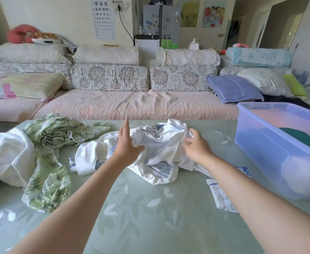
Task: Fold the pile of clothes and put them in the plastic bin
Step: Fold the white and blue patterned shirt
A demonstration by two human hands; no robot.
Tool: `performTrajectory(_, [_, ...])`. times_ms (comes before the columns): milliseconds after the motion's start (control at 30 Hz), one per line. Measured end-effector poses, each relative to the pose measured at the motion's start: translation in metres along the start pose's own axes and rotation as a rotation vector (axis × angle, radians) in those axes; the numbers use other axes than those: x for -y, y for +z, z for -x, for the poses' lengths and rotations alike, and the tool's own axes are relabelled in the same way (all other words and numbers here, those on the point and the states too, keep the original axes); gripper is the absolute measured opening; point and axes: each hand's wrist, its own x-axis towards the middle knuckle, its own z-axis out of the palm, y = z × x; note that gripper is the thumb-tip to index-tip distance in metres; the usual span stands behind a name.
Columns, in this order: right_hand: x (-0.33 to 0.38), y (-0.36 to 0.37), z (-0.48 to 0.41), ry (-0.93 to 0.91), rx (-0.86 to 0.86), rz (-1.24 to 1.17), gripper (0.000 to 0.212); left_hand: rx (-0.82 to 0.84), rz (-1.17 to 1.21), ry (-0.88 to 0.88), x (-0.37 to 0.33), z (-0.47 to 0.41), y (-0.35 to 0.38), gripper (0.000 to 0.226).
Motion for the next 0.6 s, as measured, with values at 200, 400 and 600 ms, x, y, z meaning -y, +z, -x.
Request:
performTrajectory(200, [-0.018,0.023,-0.007,-0.623,0.271,0.454,0.066,0.260,-0.681,0.530,0.029,-0.005,0.005,0.073])
performTrajectory(400, [-0.019,0.034,-0.021,-0.693,0.212,0.763,0.032,0.515,-0.944,0.459,0.045,-0.002,0.012,0.037])
performTrajectory(600, [-0.009,0.016,-0.029,-0.370,-0.013,0.655,0.023,0.014,-0.652,0.056,0.027,-0.022,-0.011,0.021])
